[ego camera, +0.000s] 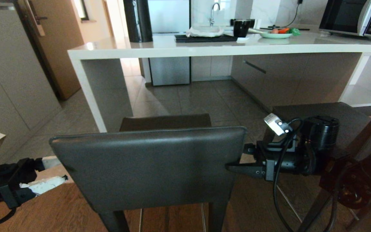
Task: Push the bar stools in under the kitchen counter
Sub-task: Push the gray chair back under the dining table
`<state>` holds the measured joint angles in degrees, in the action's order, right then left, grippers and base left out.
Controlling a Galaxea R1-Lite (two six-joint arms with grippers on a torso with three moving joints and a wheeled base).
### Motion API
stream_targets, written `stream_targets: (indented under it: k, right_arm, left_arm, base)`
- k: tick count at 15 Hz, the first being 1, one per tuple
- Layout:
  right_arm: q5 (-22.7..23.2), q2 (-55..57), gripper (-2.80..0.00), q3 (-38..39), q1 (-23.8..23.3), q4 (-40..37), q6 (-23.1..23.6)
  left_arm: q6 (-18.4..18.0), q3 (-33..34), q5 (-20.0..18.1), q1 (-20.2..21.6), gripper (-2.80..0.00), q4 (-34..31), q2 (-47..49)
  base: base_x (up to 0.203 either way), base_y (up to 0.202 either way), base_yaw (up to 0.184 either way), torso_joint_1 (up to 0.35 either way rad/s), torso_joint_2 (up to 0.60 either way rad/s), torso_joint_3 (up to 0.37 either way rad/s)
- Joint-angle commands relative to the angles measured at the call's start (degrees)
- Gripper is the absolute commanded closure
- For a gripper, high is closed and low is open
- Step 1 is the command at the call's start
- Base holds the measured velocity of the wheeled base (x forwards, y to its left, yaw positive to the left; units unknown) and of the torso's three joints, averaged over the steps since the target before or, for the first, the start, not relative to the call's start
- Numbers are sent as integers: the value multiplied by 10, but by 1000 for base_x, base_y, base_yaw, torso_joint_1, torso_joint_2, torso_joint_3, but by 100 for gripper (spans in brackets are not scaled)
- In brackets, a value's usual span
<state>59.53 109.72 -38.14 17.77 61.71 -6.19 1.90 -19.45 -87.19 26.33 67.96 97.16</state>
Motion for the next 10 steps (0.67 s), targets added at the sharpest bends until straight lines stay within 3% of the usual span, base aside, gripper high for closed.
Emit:
stream_targets:
  k: [1,4,10]
  right_arm:
    - [2,29,-280,-14,14,3,0]
    - [2,46,-280,-31,30,4,0]
    - [-6,73,-280,-51,36,42,0]
  left_arm:
    - [3,7,-5,-10,-280,84,69]
    - [3,8,-5,-30,-280,187,151]
    - [6,-1,-5,-110,-280,197,135]
  base:
    - [0,0,0,0,0,0]
    - [0,0,0,0,0,0]
    - [0,0,0,0,0,0]
